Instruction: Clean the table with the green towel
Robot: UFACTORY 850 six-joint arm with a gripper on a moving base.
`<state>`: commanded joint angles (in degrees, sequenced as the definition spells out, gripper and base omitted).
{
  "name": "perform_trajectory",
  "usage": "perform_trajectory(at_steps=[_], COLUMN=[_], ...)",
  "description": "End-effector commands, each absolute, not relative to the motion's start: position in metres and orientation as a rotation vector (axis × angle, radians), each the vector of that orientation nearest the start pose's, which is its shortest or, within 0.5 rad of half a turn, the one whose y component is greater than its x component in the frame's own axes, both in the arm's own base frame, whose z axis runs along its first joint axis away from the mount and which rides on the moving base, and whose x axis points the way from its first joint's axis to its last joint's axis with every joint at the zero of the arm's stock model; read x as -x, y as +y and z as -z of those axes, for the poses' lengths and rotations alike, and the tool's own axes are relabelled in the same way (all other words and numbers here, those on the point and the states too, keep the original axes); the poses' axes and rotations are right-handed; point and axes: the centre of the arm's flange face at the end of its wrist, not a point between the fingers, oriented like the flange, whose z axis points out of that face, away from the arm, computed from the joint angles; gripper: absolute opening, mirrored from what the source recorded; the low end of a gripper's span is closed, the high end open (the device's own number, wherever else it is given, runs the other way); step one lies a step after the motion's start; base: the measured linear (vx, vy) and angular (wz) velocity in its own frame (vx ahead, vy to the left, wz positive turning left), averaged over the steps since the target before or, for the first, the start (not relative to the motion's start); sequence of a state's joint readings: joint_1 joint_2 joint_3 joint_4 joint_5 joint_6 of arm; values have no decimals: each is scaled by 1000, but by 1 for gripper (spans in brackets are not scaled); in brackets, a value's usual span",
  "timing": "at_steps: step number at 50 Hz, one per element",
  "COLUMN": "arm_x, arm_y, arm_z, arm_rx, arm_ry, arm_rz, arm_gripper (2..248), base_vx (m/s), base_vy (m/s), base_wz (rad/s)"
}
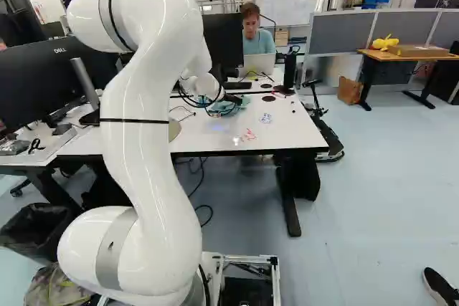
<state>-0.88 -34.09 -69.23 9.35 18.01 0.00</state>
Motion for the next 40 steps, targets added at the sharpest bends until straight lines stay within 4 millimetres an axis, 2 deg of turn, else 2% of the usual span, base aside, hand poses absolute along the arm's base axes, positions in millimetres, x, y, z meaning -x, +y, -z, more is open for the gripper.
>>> perform_trajectory(at_steps=[40], arm_x=[-666], arm_y=[-15], arm_z=[-370], arm_rx=[2777], arm_ry=[273], arm_rz=[1403], arm_gripper=[247], base_vx=[0], base_vy=[0], base_wz=[0])
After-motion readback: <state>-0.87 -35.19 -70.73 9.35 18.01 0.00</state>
